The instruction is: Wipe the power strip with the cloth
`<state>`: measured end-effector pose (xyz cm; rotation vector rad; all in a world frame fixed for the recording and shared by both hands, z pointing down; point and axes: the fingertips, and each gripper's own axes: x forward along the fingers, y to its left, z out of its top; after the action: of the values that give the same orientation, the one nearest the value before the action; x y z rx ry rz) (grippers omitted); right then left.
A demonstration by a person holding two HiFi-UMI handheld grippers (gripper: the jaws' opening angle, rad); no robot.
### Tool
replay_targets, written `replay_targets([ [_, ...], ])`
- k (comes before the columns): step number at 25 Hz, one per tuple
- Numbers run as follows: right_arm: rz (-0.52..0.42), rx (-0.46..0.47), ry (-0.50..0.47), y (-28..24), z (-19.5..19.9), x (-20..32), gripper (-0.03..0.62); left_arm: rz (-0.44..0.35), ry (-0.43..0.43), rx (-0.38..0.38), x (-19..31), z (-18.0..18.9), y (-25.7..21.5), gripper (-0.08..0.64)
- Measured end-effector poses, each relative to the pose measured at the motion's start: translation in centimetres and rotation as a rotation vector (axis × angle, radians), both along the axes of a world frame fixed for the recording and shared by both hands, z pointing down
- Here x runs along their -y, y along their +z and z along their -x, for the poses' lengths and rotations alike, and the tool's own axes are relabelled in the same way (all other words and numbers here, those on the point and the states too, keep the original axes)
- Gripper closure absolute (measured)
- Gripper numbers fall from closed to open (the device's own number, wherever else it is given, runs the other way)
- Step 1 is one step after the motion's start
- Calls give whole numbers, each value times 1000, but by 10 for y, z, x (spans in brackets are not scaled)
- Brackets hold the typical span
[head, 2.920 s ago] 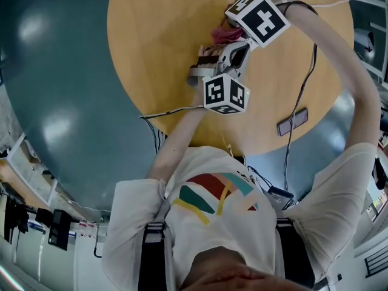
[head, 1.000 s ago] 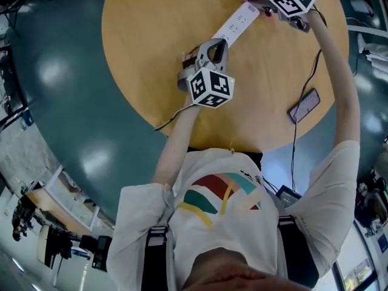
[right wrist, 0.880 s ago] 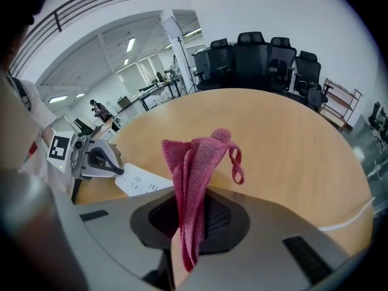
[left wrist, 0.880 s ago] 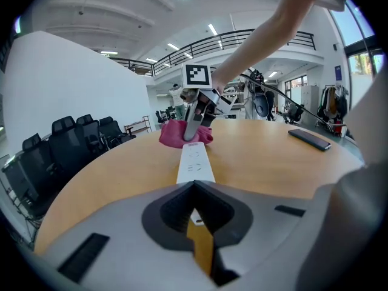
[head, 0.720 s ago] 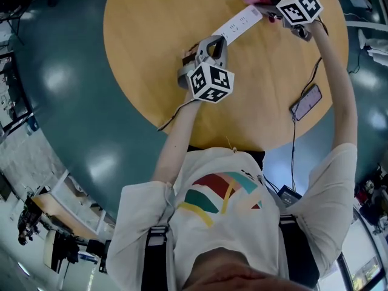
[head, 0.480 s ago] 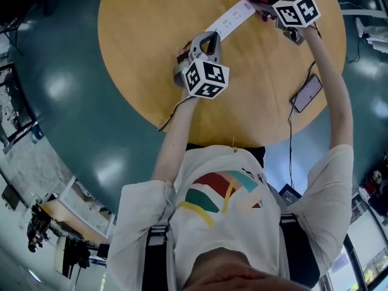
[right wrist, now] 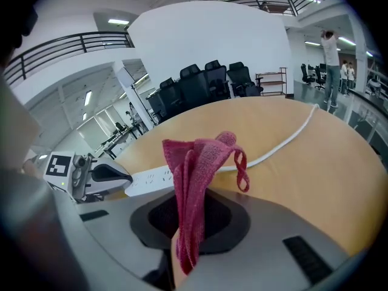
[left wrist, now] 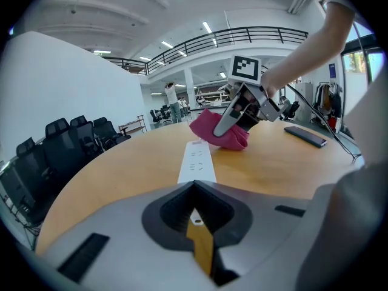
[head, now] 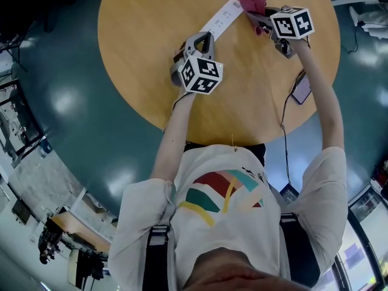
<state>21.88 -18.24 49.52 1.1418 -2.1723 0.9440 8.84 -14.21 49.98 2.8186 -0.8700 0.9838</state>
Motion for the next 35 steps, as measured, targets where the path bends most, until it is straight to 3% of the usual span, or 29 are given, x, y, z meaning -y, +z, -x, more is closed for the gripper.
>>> replay_targets([
  [2, -32, -23, 7, -5, -1, -6, 552, 75, 6, -56, -3, -4, 3, 518],
  [4, -85, -66, 13, -18, 3, -15, 554, 220, -18, -203, -3, -3, 1, 518],
  [5, -117, -97, 7, -26, 9, -22, 554, 242, -46, -271, 0, 5, -7, 518],
  [7, -189, -174, -36, -43, 30, -39, 554, 159, -99, -322, 12, 30, -27, 518],
  [9, -261, -235, -88, -57, 61, -55, 554, 94, -128, -320, 22, 56, -42, 518],
  [11, -292, -239, -115, -60, 96, -69, 554, 91, -165, -322, 28, 79, -49, 520],
  [14, -253, -178, -141, -48, 148, -76, 552, 91, -215, -307, 27, 105, -49, 518],
  [17, -206, -130, -143, -38, 172, -71, 552, 93, -215, -277, 14, 112, -46, 518],
  [26, -146, -247, -140, -10, 173, -64, 554, 113, -193, -226, -5, 125, -31, 518],
  [35, -133, -327, -92, -1, 125, -100, 552, 124, -174, -233, -13, 114, -25, 518],
])
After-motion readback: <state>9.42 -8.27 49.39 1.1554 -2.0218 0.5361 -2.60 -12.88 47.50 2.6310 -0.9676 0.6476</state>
